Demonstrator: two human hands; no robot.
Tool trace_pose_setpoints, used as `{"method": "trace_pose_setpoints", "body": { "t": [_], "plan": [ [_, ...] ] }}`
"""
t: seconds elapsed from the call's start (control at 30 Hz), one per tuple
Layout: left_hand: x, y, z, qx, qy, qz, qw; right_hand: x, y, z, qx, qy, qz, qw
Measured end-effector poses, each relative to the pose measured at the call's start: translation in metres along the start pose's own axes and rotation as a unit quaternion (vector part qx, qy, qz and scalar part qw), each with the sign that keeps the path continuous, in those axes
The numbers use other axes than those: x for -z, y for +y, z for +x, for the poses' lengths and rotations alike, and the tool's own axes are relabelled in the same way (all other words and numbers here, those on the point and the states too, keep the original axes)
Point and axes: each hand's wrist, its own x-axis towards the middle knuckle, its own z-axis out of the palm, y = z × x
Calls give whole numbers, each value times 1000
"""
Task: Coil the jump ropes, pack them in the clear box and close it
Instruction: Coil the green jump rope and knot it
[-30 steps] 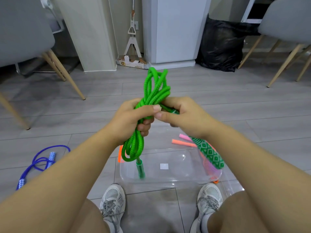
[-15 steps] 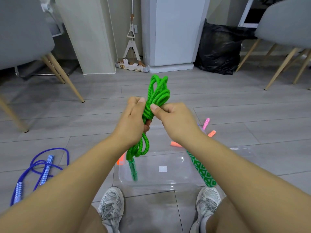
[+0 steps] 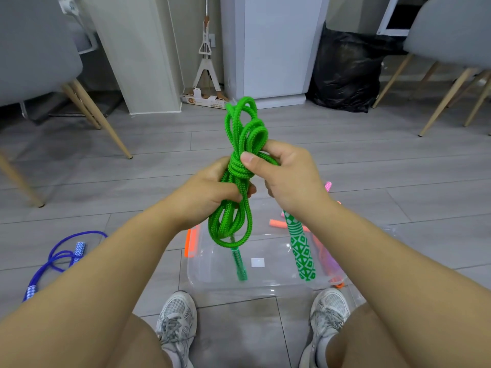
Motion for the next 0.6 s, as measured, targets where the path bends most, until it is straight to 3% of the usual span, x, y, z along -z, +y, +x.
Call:
{"method": "trace_pose_setpoints", "body": {
  "t": [0.3, 0.6],
  "plan": [
    [2, 1, -3, 12, -19, 12, 1000, 3, 2, 0, 19, 0, -8, 1000],
    [-6, -10, -2, -17, 82, 130, 988, 0, 18, 5, -18, 9, -72, 997]
  ]
}}
